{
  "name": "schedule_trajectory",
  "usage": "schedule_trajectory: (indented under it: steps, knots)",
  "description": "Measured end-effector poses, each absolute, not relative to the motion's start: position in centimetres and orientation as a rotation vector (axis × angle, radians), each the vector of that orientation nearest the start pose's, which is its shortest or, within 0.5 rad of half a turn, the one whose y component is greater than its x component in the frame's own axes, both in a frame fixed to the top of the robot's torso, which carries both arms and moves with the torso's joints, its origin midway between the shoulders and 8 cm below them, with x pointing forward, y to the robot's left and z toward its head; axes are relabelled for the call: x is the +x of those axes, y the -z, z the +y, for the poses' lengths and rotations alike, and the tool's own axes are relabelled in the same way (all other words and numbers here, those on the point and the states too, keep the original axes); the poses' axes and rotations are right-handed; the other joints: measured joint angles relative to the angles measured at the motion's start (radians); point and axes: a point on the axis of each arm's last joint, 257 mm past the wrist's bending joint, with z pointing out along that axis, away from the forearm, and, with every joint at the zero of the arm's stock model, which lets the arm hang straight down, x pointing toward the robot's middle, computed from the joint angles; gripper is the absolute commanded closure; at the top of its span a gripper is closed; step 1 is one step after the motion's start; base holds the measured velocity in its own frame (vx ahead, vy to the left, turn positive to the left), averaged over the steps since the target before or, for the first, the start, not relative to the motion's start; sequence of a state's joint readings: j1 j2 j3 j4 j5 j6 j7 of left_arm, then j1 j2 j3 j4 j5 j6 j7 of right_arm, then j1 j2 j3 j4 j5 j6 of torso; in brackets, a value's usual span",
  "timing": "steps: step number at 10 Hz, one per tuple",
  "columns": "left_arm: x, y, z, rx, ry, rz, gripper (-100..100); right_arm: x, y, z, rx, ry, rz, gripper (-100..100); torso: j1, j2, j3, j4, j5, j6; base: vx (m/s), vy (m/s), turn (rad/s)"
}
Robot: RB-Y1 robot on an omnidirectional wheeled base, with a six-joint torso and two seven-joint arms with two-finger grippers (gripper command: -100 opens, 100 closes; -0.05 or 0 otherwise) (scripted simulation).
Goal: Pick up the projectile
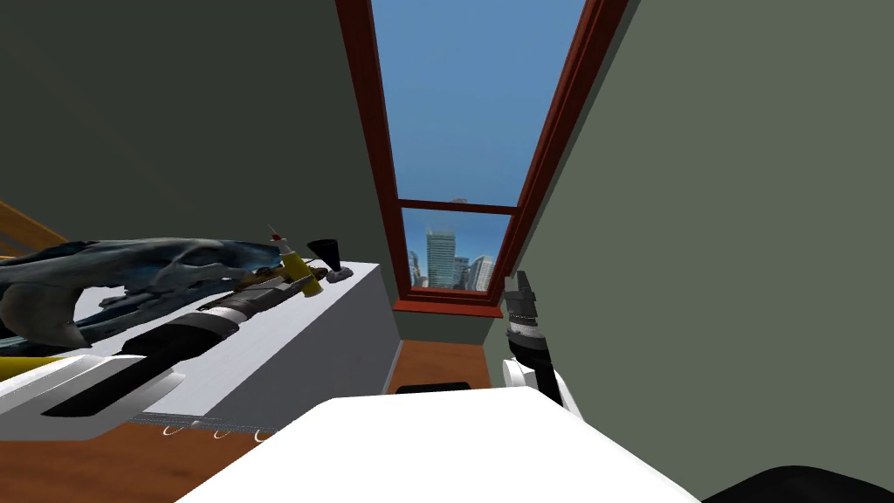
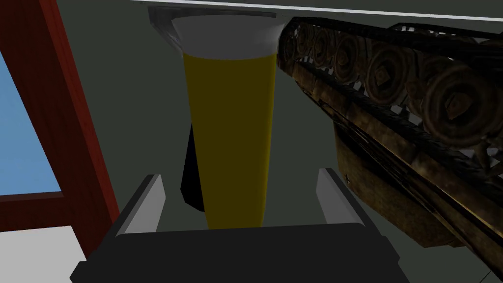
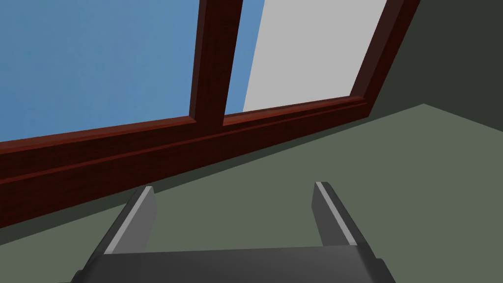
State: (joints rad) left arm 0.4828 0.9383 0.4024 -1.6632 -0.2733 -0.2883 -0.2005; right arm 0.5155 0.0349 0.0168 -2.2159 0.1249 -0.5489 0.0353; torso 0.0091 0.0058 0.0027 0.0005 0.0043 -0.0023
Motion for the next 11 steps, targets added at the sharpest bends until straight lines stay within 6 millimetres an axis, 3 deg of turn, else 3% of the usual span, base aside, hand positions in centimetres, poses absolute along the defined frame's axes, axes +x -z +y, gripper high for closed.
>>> schedule_trajectory:
  steps: [2, 4, 5, 8, 11]
  knots:
    - [42.5, 10.4, 56.0, -0.085, 0.039, 1.574, -100, 35.0, 0.1, -26.4, 0.613, -1.201, 0.691, 0, 0.001, 0.001, 0.001, 0.001, 0.000, -0.001, -0.056, -0.003, 0.017]
    - [43.6, 10.3, 57.2, -0.109, 0.028, 1.561, -100, 35.0, 0.1, -26.4, 0.613, -1.200, 0.691, 0, 0.001, -0.006, -0.003, -0.001, 0.000, -0.001, 0.019, 0.001, -0.002]
    - [44.0, 9.8, 57.7, -0.120, 0.023, 1.549, -100, 35.0, 0.1, -26.4, 0.613, -1.200, 0.691, 0, 0.001, -0.007, -0.004, -0.001, 0.000, -0.001, -0.118, 0.009, -0.188]
    - [46.1, 11.6, 57.6, -0.101, 0.027, 1.584, -100, 35.0, 0.1, -26.4, 0.613, -1.201, 0.691, 0, 0.000, 0.001, 0.001, 0.001, 0.000, -0.002, -0.104, -0.021, -0.017]
    - [47.7, 10.6, 58.9, -0.134, 0.013, 1.559, -100, 35.0, 0.1, -26.4, 0.613, -1.200, 0.691, 0, 0.001, -0.007, -0.003, -0.001, 0.000, -0.001, -0.038, 0.001, -0.048]
